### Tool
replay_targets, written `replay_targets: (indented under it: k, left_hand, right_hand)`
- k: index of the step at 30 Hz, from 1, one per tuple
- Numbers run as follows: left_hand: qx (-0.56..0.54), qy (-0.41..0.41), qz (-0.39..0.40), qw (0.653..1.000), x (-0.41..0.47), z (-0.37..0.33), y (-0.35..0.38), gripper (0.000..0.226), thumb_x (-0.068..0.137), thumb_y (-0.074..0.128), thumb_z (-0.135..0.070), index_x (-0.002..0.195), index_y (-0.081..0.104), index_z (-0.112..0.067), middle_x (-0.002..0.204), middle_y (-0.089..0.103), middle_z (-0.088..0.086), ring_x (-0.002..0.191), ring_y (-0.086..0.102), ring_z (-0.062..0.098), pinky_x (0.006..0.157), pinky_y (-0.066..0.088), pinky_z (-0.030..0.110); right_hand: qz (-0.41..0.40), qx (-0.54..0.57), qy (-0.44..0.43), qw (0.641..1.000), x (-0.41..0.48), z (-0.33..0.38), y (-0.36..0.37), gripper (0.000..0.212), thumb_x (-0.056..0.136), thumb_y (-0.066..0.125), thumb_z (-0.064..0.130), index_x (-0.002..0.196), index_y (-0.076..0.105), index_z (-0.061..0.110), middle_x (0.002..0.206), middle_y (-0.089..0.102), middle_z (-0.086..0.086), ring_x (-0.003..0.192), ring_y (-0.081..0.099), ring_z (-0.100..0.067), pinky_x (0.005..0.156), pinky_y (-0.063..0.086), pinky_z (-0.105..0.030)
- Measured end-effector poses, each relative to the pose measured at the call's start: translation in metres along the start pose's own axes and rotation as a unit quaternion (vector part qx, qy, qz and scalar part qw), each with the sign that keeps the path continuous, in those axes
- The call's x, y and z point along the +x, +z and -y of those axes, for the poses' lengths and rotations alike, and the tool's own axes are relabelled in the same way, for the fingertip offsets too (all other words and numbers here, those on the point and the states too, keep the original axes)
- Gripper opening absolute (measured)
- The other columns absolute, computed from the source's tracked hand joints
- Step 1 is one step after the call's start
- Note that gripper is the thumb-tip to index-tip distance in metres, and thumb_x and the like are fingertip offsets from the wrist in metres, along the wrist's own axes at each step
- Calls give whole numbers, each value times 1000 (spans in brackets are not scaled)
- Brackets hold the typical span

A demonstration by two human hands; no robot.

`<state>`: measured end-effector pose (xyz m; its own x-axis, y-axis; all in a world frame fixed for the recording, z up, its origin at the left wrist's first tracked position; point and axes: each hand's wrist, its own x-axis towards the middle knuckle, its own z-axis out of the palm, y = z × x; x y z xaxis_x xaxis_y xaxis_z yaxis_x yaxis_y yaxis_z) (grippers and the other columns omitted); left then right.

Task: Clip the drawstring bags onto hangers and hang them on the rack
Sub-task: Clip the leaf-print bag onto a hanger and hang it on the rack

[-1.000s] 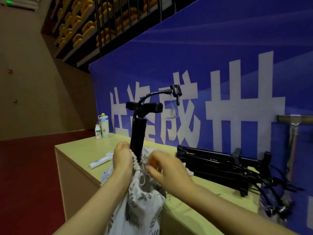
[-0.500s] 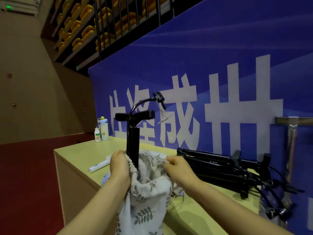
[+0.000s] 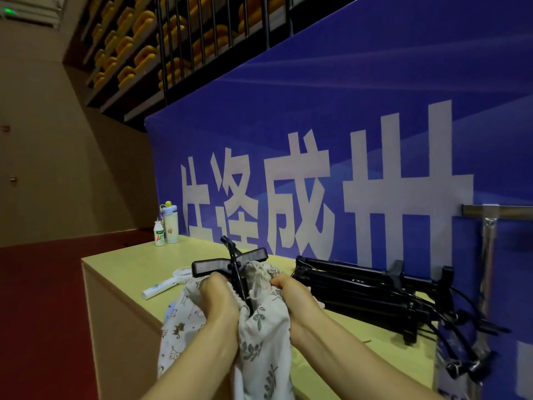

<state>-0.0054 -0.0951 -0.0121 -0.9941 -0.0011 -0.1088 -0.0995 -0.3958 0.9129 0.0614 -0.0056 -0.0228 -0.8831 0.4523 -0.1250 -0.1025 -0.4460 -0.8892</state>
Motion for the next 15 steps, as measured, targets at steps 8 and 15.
replay_targets:
  k: [8, 15]
  left_hand:
    - [50, 21, 79, 995, -13, -12, 12, 56, 87, 54, -51, 107, 64, 0, 101, 69, 17, 92, 65, 32, 81, 52, 40]
    - [54, 27, 82, 995, -23, -22, 16, 49, 90, 53, -43, 111, 63, 0, 104, 69, 19, 94, 66, 35, 81, 53, 40]
  right_hand:
    - [54, -47, -88, 994, -9, 13, 6, 14, 81, 49, 2, 69, 51, 9, 70, 48, -15, 66, 48, -26, 66, 42, -35]
    - [70, -276, -272, 919, -48, 25, -6, 34, 87, 60, 5, 110, 48, 27, 101, 60, -6, 88, 68, -29, 78, 59, -42]
